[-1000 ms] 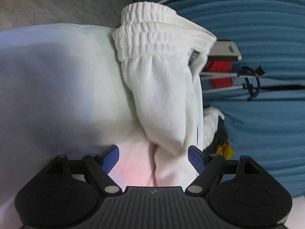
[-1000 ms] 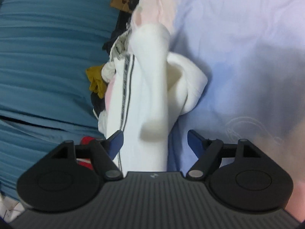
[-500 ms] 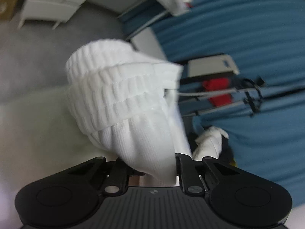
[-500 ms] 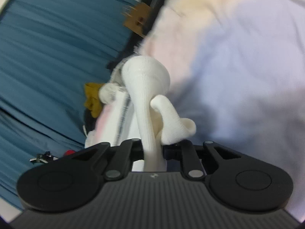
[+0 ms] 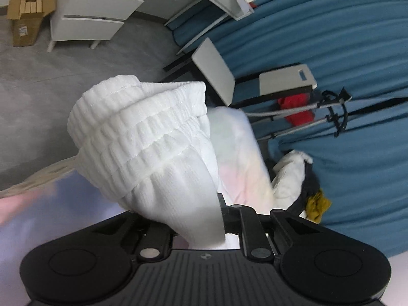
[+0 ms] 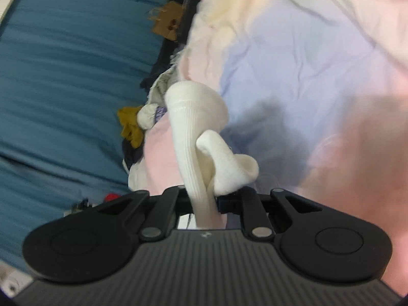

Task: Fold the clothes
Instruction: 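Grasp the ribbed waistband with the left gripper while the right gripper grasps the ribbed leg cuff, then open the left gripper to release the waistband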

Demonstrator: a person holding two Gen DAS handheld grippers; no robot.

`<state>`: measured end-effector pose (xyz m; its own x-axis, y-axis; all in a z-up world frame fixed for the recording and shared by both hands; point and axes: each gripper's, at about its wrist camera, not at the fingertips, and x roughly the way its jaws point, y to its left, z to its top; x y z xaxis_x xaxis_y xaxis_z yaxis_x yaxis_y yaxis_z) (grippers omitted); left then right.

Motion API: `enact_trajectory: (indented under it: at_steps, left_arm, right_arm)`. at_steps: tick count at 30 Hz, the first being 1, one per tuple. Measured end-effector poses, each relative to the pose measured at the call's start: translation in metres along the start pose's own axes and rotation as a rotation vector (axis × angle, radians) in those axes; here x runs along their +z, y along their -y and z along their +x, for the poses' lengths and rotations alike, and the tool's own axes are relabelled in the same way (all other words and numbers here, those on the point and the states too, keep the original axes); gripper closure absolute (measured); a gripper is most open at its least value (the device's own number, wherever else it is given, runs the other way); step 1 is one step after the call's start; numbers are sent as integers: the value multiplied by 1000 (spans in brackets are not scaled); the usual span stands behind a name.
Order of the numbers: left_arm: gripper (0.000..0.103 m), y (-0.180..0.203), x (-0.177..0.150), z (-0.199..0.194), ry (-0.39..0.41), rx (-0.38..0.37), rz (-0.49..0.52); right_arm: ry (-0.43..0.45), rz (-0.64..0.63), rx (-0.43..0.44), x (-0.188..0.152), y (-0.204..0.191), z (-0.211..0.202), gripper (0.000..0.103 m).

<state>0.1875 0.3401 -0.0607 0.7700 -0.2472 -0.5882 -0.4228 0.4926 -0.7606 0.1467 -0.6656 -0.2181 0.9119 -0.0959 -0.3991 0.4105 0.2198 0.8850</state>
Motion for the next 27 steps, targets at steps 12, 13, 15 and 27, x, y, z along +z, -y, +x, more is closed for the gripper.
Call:
enact_trajectory:
  at_steps: [12,13,15,27]
  left_arm:
    - [76,-58,-54,-21,8,86,145]
    - [74,-57,-56,-22,12,90,146]
    - [69,-52,-58,-24,25,96,143]
    - [41,-22,-97,-83,74,231,394]
  right_arm:
    - [-67,87,-103,-4,73,-11,90]
    - [-65,77,-100,-5,73,-10,90]
    - [-64,72,-95,-5,74,-9,90]
    - [-72,20,-89,-6,71,-8,90]
